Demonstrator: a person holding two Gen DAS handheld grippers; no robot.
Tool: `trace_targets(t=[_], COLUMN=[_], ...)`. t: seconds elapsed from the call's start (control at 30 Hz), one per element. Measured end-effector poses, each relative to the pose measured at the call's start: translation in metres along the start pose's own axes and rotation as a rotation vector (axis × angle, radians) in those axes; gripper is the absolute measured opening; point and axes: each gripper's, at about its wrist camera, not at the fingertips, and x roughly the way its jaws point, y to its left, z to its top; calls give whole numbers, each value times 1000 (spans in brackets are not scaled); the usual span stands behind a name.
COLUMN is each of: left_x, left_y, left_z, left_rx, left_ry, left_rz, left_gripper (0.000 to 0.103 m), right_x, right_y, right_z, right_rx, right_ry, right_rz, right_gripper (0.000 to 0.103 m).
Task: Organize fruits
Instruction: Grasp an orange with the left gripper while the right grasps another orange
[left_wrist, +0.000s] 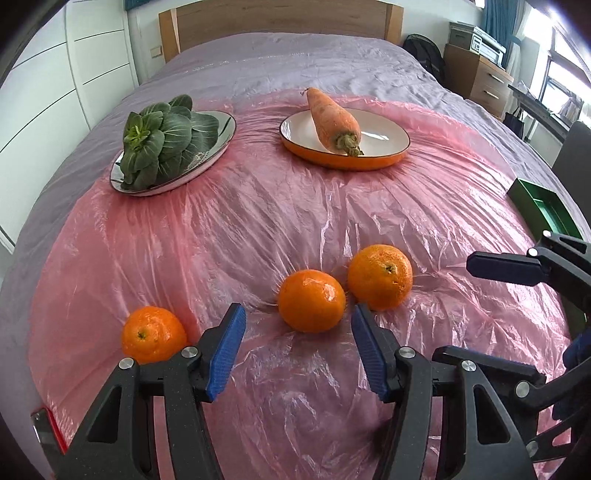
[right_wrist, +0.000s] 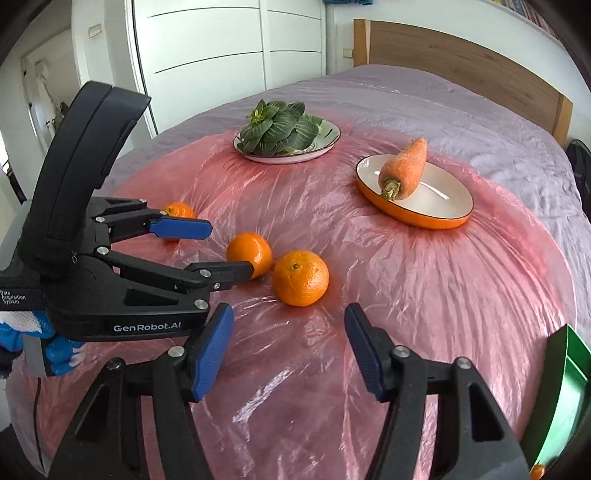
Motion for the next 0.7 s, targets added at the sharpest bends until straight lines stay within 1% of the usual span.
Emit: trace_targets(t=[0.13, 0.2, 0.3, 0.43, 0.53, 0.57, 0.6, 0.63, 0.7], left_x=[14, 18, 25, 29, 32, 34, 36, 37, 39], left_y=[3, 4, 5, 8, 9, 9, 8, 7, 5], left_z=[1, 1, 3, 7, 10, 11, 11, 11, 11], left_rx=[4, 1, 10, 28, 37, 43, 47, 51, 59], left_ry=[18, 24, 36, 40, 38, 36, 34, 32, 23], left_rz=[-30, -51, -78, -108, -125, -126, -126, -127, -130], left_gripper=[52, 50, 49, 49, 49, 48, 47, 45, 41], right_x=[19, 26, 37, 55, 68, 71, 73, 75, 78], right_y=[-3, -3, -2, -3, -8, -9, -11, -11, -10], right_z=[5, 8, 15, 23, 26, 26, 27, 28, 28], right_rx=[-95, -131, -205, -307, -346, -354, -359, -364, -376], right_ry=[34, 41, 50, 85, 117, 125, 130, 129, 127], right_rz=[8, 18, 27, 56, 85, 91, 100, 112, 113], right_gripper=[103, 103, 103, 103, 102, 99, 91, 87, 86])
